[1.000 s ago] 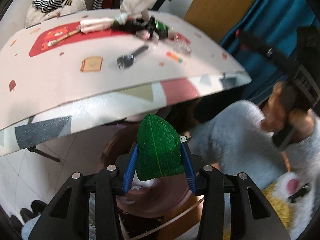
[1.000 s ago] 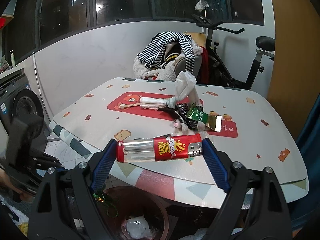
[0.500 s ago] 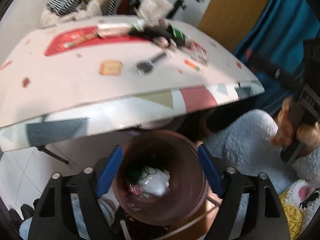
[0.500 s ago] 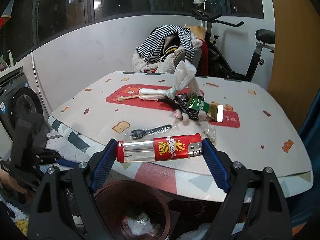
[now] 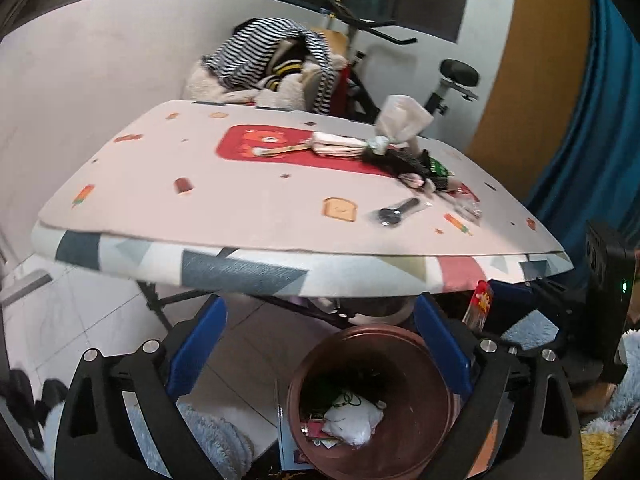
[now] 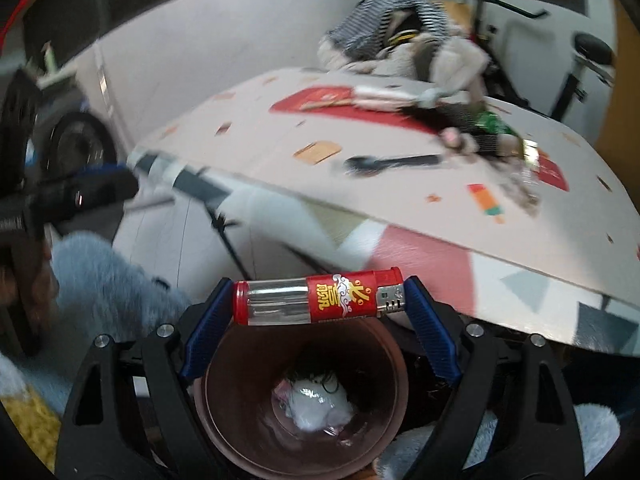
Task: Collect trash
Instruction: 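Carry the lighter and felt ornament over the brown bin and open both tools, then grasp the clear bag of screws with the right tool while the left tool grasps the wrapped fork, then carry the screw bag and wrapped fork over the bin and open both tools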
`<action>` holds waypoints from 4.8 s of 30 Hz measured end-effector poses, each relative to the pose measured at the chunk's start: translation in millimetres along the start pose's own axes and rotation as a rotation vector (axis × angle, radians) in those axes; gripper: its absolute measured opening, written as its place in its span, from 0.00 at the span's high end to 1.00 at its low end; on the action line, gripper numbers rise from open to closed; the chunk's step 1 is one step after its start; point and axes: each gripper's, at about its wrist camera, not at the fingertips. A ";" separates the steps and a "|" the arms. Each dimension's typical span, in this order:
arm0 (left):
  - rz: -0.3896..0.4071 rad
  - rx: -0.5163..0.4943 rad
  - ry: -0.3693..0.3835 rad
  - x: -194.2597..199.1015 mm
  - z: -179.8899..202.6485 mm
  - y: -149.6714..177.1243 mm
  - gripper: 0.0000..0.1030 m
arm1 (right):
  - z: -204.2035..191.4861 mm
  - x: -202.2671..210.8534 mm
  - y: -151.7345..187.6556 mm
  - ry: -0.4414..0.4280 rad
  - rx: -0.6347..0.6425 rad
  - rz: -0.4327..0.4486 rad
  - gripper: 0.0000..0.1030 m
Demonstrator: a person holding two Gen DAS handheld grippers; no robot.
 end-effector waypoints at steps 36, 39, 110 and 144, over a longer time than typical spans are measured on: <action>-0.038 0.030 -0.071 -7.8 -11.3 7.2 0.10 | -4.2 -32.8 13.8 -0.001 0.017 -0.151 0.06; -0.036 0.030 -0.080 -6.8 -11.1 6.7 0.10 | 0.9 -27.8 10.8 0.014 -0.005 -0.124 0.06; -0.147 -0.255 0.124 -156.7 78.3 -91.4 0.41 | 167.0 -25.0 -70.8 0.182 -0.244 0.096 0.73; -0.223 -0.321 0.262 -156.2 99.0 -79.6 0.89 | 145.6 12.5 -48.6 0.096 -0.328 0.182 0.73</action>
Point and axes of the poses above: each gripper's, at about its wrist camera, not at the fingertips, and x roughly against the way its jaws point, z to its right, y to its underside, and after that the axes turned 4 degrees about z, right-handed
